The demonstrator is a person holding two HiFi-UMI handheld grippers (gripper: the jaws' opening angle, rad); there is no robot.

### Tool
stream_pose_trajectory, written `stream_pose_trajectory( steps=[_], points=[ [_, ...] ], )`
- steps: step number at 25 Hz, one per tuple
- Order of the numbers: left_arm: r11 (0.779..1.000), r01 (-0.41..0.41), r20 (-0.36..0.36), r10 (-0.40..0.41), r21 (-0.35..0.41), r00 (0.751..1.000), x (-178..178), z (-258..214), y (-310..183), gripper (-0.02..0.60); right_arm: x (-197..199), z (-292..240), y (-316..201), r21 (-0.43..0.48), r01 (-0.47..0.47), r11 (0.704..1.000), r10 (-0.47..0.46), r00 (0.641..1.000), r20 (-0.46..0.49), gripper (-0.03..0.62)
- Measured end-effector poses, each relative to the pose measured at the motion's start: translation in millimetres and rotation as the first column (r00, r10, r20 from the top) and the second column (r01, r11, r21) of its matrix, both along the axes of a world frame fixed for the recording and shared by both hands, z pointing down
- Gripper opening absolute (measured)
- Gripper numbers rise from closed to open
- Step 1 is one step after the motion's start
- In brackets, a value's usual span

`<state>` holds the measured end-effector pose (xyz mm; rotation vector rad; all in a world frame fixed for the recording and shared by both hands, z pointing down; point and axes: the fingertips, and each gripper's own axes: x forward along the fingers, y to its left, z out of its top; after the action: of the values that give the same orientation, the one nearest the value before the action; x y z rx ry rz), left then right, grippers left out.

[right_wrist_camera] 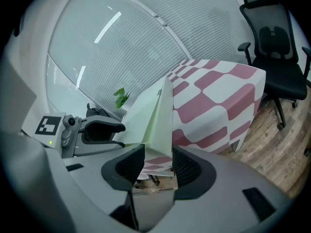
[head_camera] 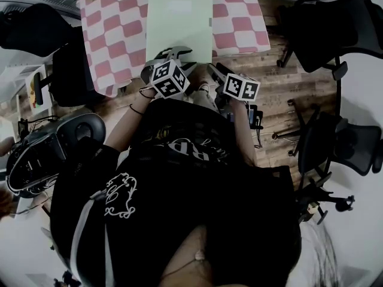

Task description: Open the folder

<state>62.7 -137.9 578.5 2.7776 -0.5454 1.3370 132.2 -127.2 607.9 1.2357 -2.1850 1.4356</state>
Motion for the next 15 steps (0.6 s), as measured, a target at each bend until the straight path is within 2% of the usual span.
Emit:
stream_pose_trajectory(
  steps=[3, 8, 11, 13, 15],
  points=[
    [1.000, -0.016, -0.009, 0.016, 0.002, 1.000, 2, 0, 5, 0.129, 0, 0, -3, -0.009, -0.019, 1.000, 0.019, 1.000, 0.020, 0.143],
    [1.000, -0.009, -0.026, 0.009, -0.007, 1.000, 3, 1, 7, 0.123, -6, 0, -4, -0.019, -0.023, 1.000, 0.024, 0.999, 0.049, 0.141],
    [0.999, -0.039, -0.010, 0.039, 0.007, 0.999, 6, 1, 6, 0.123, -15, -3, -5, 0.000, -0.005, 1.000, 0.005, 0.998, 0.058, 0.142],
    [0.997, -0.079, 0.021, 0.078, 0.024, 0.997, 9, 2, 6, 0.147, -18, -3, -6, 0.010, 0.009, 1.000, -0.010, 0.999, 0.045, 0.143],
    [0.993, -0.112, 0.054, 0.110, 0.032, 0.992, 13, 5, 5, 0.200, -18, -3, -8, 0.022, 0.024, 0.999, -0.024, 0.999, 0.029, 0.142]
  ],
)
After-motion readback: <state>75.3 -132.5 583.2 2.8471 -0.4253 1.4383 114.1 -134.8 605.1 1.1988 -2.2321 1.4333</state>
